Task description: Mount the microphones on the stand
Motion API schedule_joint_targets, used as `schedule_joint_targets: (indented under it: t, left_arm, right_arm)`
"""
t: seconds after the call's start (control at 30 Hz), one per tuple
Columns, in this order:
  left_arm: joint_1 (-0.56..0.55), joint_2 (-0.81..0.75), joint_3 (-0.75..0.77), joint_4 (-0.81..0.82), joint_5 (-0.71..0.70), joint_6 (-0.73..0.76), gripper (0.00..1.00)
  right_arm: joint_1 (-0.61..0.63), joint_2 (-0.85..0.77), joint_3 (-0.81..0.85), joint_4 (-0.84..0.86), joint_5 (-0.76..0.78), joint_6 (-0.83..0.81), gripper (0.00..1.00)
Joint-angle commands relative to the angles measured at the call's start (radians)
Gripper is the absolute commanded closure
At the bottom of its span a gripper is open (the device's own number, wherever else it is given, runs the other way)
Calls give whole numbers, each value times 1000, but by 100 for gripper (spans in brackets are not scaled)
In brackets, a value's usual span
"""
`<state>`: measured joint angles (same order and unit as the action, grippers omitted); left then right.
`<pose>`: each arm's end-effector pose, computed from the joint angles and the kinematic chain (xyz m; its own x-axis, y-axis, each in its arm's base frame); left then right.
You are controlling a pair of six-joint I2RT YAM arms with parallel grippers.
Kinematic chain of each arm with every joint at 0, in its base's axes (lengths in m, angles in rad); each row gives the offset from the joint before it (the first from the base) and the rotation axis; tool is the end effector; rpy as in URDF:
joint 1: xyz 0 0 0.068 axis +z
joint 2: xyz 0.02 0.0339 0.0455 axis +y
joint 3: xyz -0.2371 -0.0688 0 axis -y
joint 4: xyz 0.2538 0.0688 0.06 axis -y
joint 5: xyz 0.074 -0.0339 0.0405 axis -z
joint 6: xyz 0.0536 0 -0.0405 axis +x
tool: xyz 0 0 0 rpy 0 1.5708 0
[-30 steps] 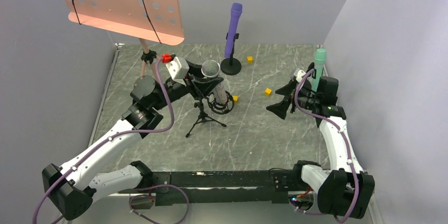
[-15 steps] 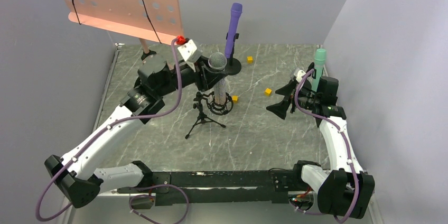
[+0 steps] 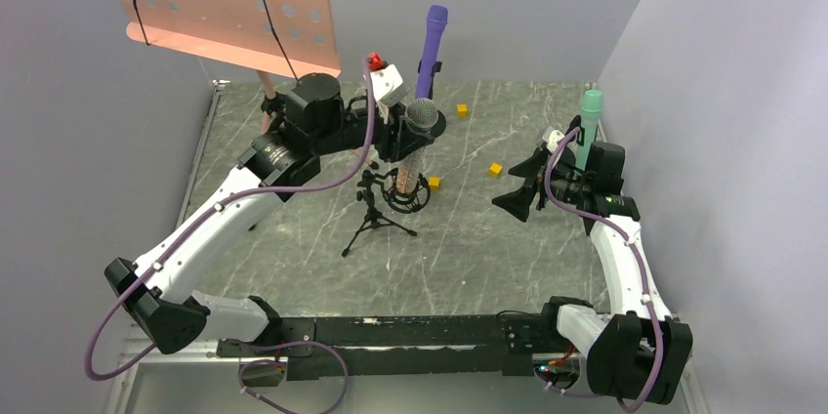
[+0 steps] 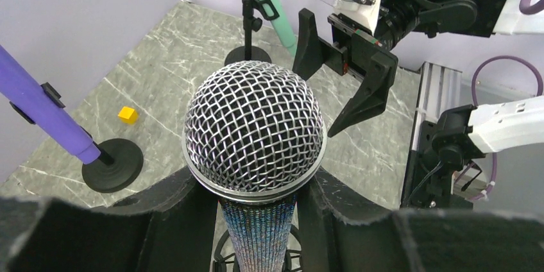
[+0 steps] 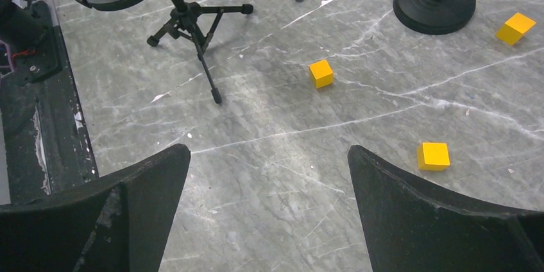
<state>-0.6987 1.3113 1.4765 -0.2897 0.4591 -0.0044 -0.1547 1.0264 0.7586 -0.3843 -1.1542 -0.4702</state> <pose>0.2303 -0.2245 0.4284 -0.0991 0.0781 -0.9920 0.9129 0.4039 -0.0594 0.2386 0.0124 0.2490 -0.2374 -0.1485 -0.9600 -0.8563 0.4986 0.1346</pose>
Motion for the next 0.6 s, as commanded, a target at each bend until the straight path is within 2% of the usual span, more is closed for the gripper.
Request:
schedule_joint_targets:
  t: [0.0, 0.2, 0.57]
  left_arm:
    - [6, 43, -10, -220, -69, 182, 100]
    - [-27, 32, -35, -247, -74, 264, 100]
    - [-28, -98, -374, -14, -39, 140, 100]
  right_arm:
    - [-3, -10, 42, 6, -32, -28, 0]
    - [-3, -6, 43, 5, -29, -28, 0]
    - [-2, 5, 44, 3, -29, -33, 0]
